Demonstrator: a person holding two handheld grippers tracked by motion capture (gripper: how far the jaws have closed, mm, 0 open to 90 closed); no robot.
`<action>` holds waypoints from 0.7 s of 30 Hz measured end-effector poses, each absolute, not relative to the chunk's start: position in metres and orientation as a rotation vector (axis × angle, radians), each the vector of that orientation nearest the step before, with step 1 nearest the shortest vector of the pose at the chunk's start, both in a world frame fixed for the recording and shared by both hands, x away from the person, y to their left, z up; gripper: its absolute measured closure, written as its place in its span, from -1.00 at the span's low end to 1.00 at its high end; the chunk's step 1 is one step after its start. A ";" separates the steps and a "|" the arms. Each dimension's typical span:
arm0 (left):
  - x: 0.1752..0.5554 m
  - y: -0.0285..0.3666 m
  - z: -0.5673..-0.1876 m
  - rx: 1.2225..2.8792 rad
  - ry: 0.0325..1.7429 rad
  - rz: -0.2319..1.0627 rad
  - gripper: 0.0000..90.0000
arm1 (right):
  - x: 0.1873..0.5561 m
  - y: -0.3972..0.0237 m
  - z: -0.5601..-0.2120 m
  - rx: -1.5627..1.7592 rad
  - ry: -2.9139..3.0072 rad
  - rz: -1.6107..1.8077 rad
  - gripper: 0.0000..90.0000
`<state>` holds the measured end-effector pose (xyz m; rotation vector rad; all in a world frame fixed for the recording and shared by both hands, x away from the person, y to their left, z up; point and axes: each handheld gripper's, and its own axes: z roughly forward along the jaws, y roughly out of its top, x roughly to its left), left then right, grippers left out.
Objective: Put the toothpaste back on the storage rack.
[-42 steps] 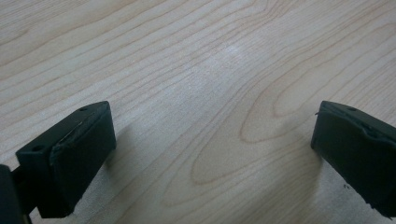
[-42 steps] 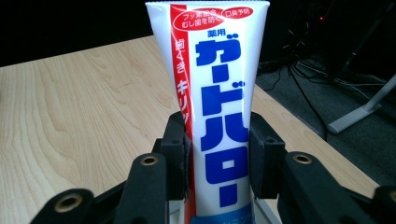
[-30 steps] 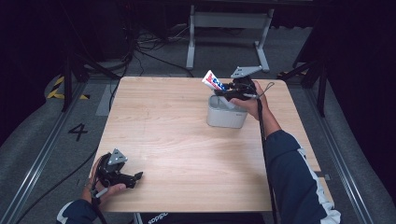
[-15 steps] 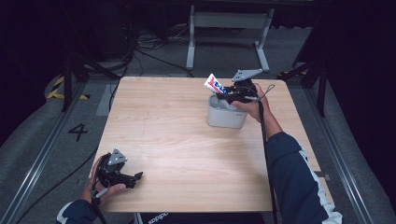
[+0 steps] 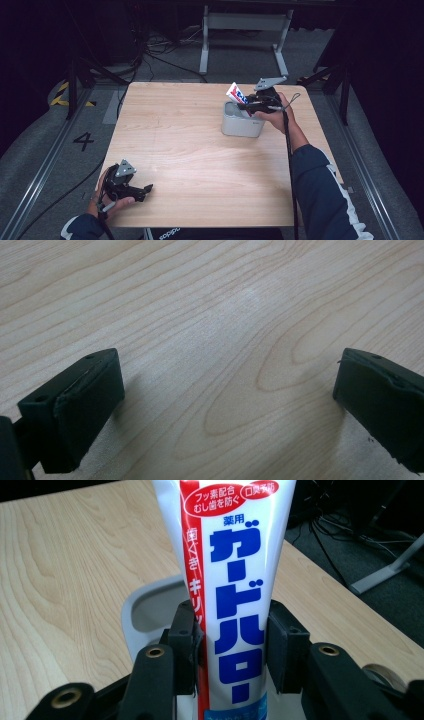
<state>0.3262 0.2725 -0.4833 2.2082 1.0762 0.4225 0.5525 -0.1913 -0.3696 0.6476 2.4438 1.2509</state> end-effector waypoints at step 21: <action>0.326 0.273 -0.483 2.208 1.076 0.422 -0.99 | 0.544 -0.211 -0.377 0.671 2.476 1.165 0.36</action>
